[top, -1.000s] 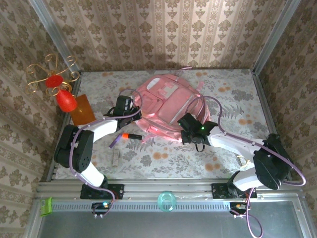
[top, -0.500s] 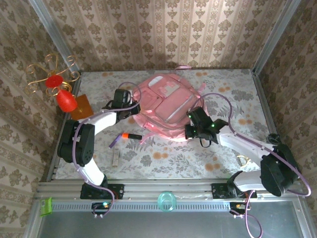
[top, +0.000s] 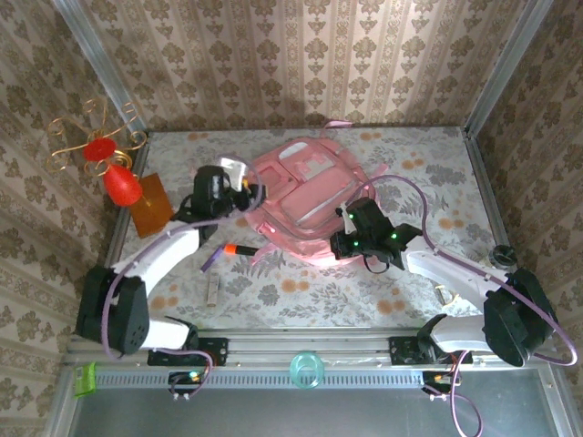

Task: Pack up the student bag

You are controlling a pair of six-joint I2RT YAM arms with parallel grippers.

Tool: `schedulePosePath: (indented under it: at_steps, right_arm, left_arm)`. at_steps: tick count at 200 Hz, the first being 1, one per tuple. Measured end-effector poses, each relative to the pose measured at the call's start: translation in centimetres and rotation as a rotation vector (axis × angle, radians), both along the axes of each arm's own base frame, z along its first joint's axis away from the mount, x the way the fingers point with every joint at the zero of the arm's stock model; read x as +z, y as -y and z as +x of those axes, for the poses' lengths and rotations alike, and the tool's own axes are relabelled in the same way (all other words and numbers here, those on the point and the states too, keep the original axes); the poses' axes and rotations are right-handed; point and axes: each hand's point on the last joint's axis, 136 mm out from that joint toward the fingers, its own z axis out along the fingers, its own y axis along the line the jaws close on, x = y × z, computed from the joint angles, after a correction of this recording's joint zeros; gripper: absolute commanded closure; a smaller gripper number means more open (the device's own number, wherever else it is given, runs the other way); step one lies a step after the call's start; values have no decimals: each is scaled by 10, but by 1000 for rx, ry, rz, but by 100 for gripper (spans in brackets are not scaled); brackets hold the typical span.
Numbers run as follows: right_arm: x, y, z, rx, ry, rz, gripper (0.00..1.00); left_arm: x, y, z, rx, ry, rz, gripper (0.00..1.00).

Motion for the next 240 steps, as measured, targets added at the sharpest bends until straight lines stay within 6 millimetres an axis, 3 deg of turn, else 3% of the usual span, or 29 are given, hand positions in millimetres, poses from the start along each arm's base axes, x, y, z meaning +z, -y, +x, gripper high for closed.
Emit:
schedulePosePath:
  at_steps: [20,34,50,74,106,154,189,240]
  right_arm:
    - [2,-2,1,5,4,14,100]
    - [3,-3,2,7,6,22,100]
    - [4,-4,2,9,2,34,100]
    - [7,-8,1,17,-3,61,100]
    - [16,-13,0,21,1,107,100]
    - [20,-16,1,14,4,132,100]
    - [16,-15,0,8,-1,134,100]
    - [14,-14,0,4,-2,134,100]
  left_arm:
    - [-6,55,-57,-321,120,82,42]
    - [-14,82,-91,-508,187,138,43]
    - [-21,98,-116,-641,247,188,47]
    - [-29,113,-134,-756,304,250,56]
    - [-38,128,-142,-836,350,323,60]
    - [-57,133,-123,-806,369,436,60]
    - [-64,136,-122,-817,370,474,61]
    - [-73,137,-115,-823,384,529,91]
